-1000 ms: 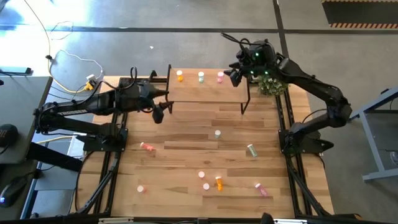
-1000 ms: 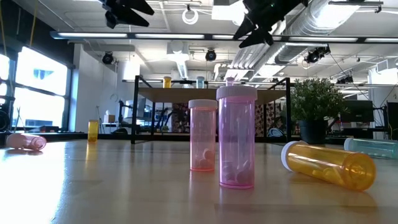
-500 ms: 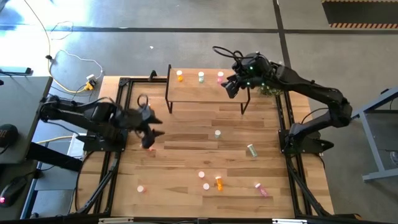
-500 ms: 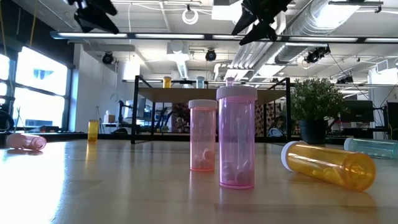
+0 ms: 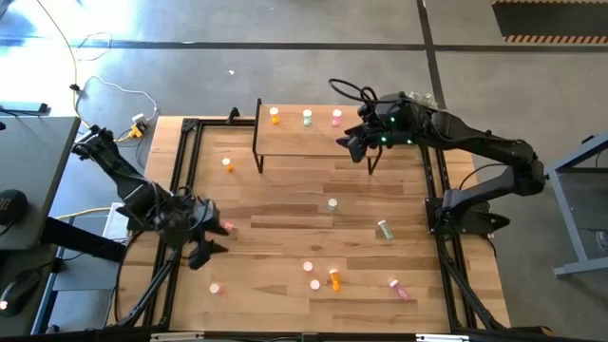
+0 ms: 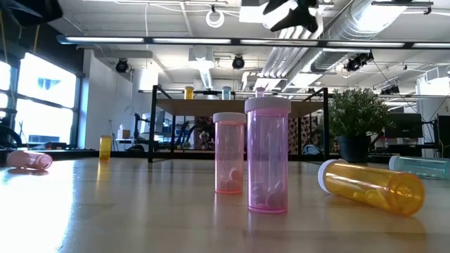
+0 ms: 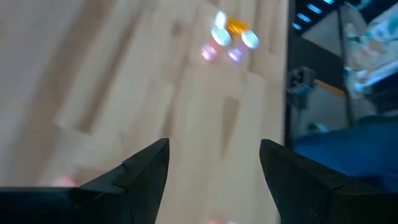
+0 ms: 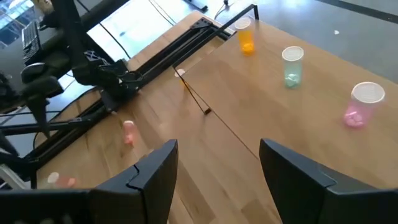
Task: Pick and place medicine bottles onto shelf by color
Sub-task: Put the bottom left pink pill bottle on the shelf
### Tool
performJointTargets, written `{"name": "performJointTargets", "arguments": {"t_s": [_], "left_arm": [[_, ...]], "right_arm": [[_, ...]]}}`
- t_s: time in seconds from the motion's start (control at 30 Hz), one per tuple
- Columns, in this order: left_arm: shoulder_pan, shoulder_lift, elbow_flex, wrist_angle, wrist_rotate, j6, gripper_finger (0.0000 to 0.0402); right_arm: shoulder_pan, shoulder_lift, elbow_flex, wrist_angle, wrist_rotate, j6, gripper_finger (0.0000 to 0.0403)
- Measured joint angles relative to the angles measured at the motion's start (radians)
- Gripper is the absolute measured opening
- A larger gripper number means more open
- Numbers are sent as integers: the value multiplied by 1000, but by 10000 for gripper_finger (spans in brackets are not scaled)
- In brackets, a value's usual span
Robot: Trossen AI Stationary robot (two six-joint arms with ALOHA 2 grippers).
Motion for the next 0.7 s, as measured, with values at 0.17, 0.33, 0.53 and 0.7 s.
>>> {"name": "performJointTargets", "arguments": {"t_s": [0.17, 0.33, 0.53, 0.7], "left_arm": [[-131, 0, -3, 2, 20, -188, 239], [-230, 32, -3, 4, 34, -320, 239], [-345, 133, -3, 9, 31, -419, 239], [-460, 244, -3, 13, 51, -548, 239]], "right_arm": [[36, -2, 0, -4, 19, 2, 217], [47, -1, 0, -36, 20, 2, 217], [47, -1, 0, -89, 20, 1, 217], [47, -1, 0, -101, 20, 1, 217]]}}
